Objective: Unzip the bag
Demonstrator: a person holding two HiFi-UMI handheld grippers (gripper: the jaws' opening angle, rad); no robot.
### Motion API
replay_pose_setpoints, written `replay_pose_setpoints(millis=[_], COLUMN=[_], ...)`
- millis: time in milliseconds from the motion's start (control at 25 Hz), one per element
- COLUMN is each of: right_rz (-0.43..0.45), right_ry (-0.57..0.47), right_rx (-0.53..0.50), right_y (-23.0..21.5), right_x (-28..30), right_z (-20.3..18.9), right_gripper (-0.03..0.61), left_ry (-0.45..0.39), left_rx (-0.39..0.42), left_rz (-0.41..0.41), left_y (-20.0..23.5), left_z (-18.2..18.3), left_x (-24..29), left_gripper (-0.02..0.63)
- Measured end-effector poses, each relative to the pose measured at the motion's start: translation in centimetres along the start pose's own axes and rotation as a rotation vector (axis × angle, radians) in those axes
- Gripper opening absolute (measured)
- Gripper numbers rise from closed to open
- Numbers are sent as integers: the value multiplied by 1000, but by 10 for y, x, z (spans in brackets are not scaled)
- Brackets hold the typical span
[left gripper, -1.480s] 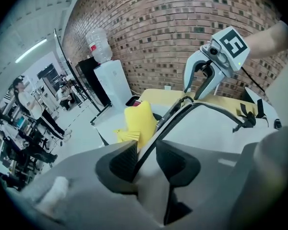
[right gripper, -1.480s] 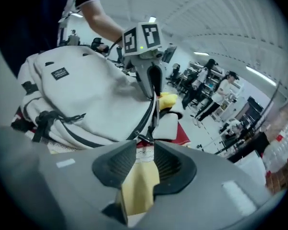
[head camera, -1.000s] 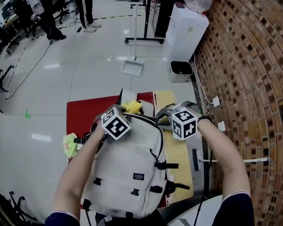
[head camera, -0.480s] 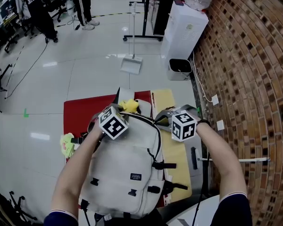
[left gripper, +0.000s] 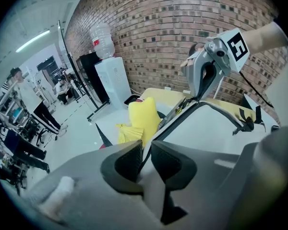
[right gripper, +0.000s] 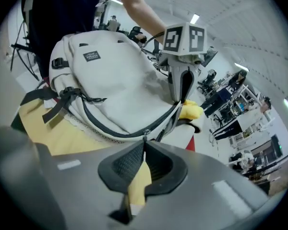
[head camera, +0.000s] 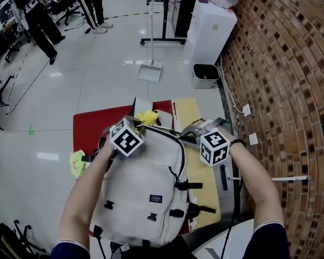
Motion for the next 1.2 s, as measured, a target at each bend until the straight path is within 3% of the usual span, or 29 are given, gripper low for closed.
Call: replay_pose_setpoints(millis=[120, 440, 640, 1200], right_rz=[-20, 38, 84, 102], right_ry=[37, 116, 117, 70], right_rx=[-50, -84, 15, 319], right_y=[4, 32, 62, 122], right_x=[-7, -21, -25, -26], right_z=[1, -6, 3, 41], right_gripper=[15, 14, 15, 17], left_ry=[-13, -68, -93, -159], left_rx=[-4, -41, -68, -97], left_rz=[-5, -1, 4, 59], left_y=[0, 4, 6, 12], left_z=[3, 7, 6, 9], left_x=[-8, -21, -28, -43], left_gripper=[52, 46, 44, 21])
Point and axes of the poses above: the fingertips, and each gripper's own axes: x forward along the fingers, y to its left, z out of its top, the point moved 1 cm from there along -x, backward along the fingers, and after that the axes turned 6 degrees about y, right-handed, at the moved point
